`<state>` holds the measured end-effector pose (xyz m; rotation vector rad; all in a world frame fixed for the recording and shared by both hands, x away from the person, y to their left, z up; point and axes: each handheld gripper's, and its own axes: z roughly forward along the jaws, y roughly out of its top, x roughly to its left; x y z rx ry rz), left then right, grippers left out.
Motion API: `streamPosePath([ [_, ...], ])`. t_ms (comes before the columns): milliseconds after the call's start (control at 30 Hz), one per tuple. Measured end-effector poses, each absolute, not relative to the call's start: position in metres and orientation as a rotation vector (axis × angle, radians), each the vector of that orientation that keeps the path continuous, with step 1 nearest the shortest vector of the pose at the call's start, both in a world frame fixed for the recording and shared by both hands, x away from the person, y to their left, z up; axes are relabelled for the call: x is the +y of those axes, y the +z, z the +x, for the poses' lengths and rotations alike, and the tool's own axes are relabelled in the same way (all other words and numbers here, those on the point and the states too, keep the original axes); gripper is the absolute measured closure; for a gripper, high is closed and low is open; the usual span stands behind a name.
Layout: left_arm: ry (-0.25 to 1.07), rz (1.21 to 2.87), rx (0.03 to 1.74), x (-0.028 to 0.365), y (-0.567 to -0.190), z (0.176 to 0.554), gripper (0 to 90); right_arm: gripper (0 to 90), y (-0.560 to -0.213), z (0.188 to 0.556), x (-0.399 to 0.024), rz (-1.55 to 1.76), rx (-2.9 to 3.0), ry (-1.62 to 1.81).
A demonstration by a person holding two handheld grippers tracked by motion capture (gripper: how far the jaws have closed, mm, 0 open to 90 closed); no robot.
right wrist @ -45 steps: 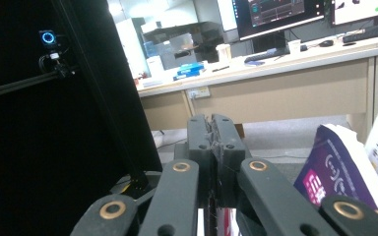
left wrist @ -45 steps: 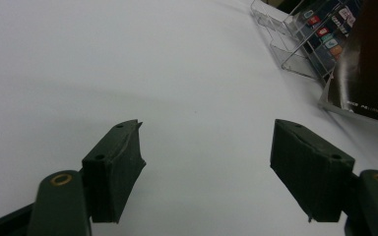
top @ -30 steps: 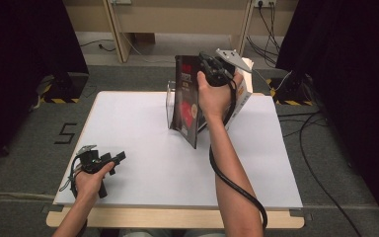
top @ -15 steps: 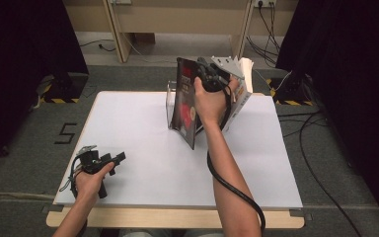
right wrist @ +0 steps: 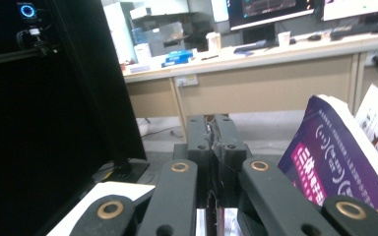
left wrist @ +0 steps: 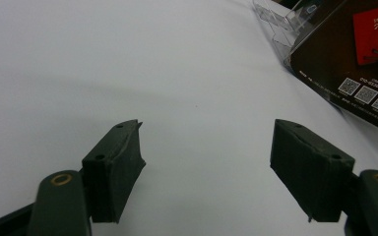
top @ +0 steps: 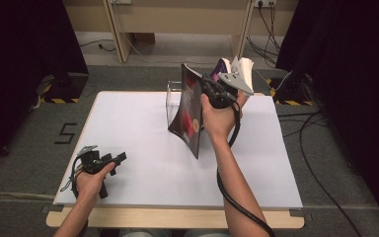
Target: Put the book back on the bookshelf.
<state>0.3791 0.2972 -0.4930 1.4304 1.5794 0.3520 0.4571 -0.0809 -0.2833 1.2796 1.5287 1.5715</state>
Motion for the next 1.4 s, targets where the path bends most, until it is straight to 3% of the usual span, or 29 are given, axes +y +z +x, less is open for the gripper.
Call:
streamPosePath([
  [533,0.35,1.429,1.577,0.296,-0.492,0.379,26.6,81.3,-0.287,0.46,-0.092,1.34,1.604,1.586],
  [733,0.348,1.429,1.578,0.296,-0.493,0.379,26.6,71.4,-0.301,0.476,-0.088,1.433,1.702,1.552],
  [800,0.351,1.437,1.575,0.296,-0.493,0.379,26.6,81.8,-0.306,0.481,-0.084,1.442,1.734,1.492],
  [867,0.347,1.438,1.576,0.296,-0.494,0.379,26.6,86.2,-0.307,0.487,-0.083,1.464,1.745,1.478],
  [1400,0.35,1.428,1.58,0.298,-0.493,0.379,26.7,87.5,-0.298,0.478,-0.074,1.4,1.7,1.474],
])
